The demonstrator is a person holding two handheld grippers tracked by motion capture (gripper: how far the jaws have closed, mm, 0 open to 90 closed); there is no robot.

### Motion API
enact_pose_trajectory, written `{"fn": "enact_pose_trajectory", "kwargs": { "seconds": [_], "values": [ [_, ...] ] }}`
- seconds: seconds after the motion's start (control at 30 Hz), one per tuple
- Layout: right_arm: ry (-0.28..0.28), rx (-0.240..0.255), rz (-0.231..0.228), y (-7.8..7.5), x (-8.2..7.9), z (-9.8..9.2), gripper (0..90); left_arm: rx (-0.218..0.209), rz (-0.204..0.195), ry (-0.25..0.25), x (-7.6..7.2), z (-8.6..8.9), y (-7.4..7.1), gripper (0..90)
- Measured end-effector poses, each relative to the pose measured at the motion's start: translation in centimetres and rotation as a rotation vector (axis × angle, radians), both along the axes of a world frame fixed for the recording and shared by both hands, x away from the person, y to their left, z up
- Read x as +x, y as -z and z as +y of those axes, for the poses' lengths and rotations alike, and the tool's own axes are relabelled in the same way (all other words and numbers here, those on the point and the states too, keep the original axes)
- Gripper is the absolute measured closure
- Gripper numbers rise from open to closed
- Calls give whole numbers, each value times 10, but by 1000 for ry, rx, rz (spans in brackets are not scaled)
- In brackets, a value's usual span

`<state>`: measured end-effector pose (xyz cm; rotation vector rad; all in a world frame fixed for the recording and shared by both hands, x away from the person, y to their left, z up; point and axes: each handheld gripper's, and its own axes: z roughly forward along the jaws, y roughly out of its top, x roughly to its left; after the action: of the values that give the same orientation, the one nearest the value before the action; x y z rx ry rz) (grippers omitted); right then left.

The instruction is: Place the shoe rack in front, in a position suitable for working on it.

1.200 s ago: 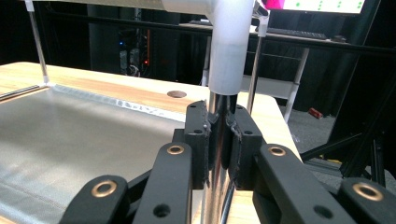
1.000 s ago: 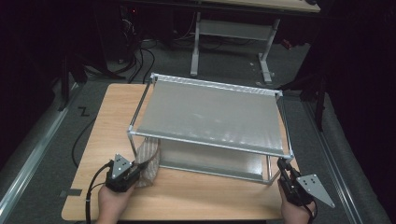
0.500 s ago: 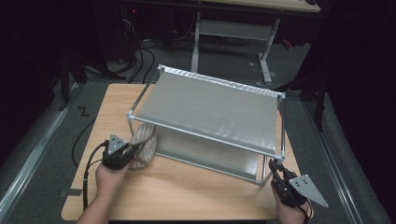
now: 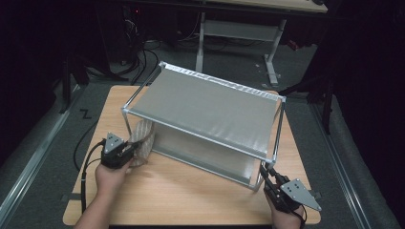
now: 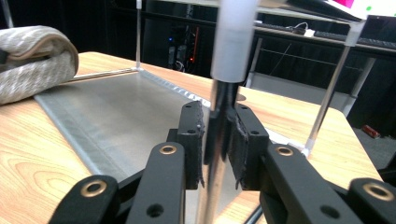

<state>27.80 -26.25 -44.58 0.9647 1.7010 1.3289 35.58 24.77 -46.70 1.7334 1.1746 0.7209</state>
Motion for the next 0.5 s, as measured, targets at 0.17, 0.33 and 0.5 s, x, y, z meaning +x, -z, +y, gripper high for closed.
{"fn": "enact_pose_trajectory", "kwargs": {
  "seconds": [0.17, 0.33, 0.5],
  "values": [
    [-17, -8, -1, -2, -5, -3, 799, -18, -18, 28, -32, -8, 0, 737],
    [-44, -12, 23, -5, -6, -1, 804, -25, -25, 36, -52, -11, 6, 732],
    [-66, -26, 42, -9, -6, 11, 804, -72, -31, 27, -56, -5, 9, 728]
  ]
}}
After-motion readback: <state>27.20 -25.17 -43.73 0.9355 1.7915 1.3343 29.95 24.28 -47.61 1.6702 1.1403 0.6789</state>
